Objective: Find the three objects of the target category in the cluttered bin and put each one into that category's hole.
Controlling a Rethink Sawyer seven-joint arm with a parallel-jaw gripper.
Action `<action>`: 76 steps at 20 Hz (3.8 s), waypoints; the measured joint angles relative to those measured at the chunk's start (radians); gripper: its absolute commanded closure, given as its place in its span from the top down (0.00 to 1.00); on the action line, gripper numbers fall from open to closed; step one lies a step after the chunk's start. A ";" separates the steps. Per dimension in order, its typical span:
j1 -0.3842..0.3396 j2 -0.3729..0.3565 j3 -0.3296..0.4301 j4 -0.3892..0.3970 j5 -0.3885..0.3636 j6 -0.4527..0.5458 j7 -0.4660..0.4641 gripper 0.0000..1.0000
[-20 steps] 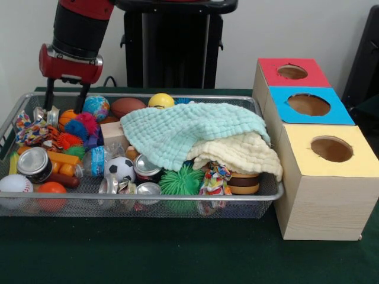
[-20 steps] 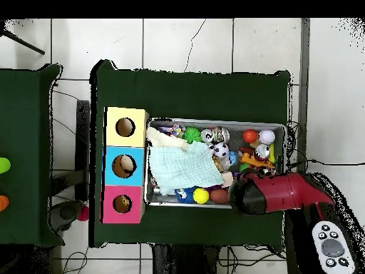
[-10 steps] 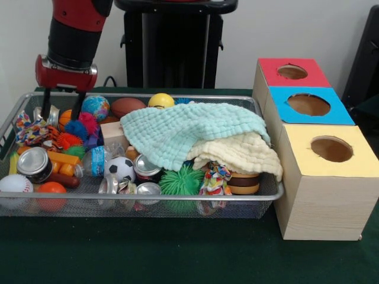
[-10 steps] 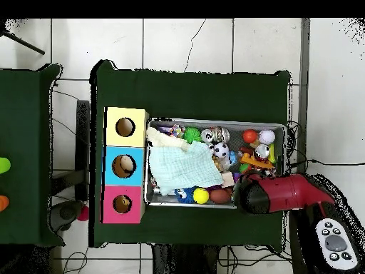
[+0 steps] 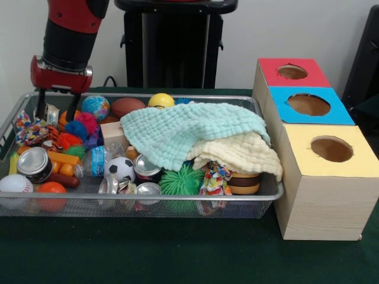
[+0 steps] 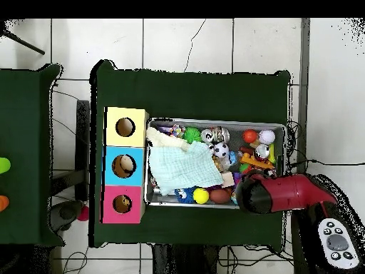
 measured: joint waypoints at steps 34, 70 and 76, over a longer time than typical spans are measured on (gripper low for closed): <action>0.113 0.179 -0.142 -0.124 0.001 -0.163 0.000 1.00; 0.114 0.204 -0.173 -0.163 0.028 -0.134 0.000 1.00; 0.096 0.207 -0.173 -0.163 0.060 -0.134 0.000 1.00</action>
